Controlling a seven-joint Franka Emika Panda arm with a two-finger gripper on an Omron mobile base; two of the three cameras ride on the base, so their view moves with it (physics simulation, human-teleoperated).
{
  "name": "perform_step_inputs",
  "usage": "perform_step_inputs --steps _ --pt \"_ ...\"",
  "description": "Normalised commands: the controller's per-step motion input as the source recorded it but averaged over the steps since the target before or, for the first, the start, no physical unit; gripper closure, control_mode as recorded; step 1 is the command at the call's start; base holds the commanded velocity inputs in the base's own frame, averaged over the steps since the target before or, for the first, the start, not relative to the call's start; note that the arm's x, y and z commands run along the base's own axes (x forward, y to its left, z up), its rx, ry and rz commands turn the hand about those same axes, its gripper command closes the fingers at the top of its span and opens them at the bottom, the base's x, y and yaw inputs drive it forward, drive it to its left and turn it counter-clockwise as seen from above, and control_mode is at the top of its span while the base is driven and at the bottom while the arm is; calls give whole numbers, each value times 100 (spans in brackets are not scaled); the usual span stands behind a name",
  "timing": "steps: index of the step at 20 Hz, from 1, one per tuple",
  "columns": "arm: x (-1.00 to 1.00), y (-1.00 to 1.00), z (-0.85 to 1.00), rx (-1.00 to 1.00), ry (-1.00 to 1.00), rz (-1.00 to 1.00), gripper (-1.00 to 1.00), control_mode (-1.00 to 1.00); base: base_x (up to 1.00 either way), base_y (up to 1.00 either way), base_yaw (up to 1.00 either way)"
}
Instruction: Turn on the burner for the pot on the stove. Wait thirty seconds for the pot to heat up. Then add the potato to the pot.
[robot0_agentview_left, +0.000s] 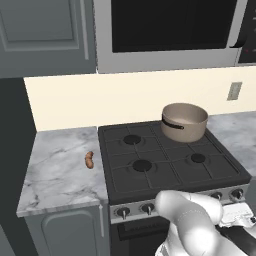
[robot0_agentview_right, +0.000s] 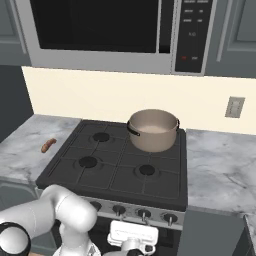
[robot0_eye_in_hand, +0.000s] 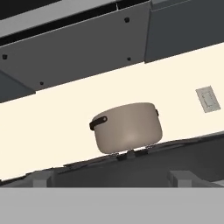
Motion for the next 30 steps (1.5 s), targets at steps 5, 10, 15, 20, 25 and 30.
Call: perform_step_inputs --steps 5,10,15,20,25,30 --pt "16 -30 -17 0 -2 1 -100 -100 0 0 0" --pt "12 -8 -25 0 -1 0 -100 -100 0 0 0" --pt "0 -1 -60 0 0 0 -100 -100 0 0 0" --pt "10 -12 -13 0 -2 0 -100 -100 0 0 0" --pt "11 -15 -2 0 0 4 -100 -100 0 0 0" --pt "12 -4 0 0 0 1 -100 -100 0 0 0"
